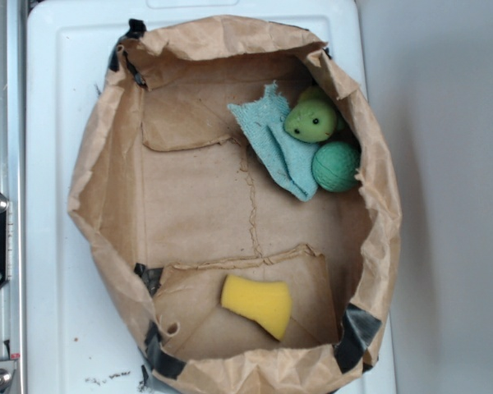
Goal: Grab the green sponge.
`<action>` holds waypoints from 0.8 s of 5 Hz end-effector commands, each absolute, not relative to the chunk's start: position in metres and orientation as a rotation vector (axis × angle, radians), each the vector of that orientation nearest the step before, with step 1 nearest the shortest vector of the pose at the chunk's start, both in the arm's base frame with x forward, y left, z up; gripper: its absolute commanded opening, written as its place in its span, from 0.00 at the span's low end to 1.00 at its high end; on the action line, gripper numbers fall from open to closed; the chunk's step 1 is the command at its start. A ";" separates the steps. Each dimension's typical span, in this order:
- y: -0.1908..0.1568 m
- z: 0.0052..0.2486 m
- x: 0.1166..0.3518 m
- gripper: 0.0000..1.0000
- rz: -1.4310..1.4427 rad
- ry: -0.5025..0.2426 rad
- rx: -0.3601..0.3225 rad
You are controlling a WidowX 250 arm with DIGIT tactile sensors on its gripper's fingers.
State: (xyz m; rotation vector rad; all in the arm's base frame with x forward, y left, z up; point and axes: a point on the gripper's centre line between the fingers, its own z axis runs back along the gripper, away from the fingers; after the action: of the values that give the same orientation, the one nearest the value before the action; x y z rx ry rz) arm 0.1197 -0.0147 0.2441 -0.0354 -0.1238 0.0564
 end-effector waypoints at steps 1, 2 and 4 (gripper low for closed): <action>-0.015 0.244 0.120 1.00 0.056 -0.124 -0.035; -0.004 0.233 0.169 1.00 0.131 -0.146 0.000; 0.022 0.223 0.270 1.00 0.109 -0.217 0.015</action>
State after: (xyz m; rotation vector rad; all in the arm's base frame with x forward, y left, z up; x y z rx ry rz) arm 0.2690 0.0154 0.2020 0.0079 -0.1580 0.0835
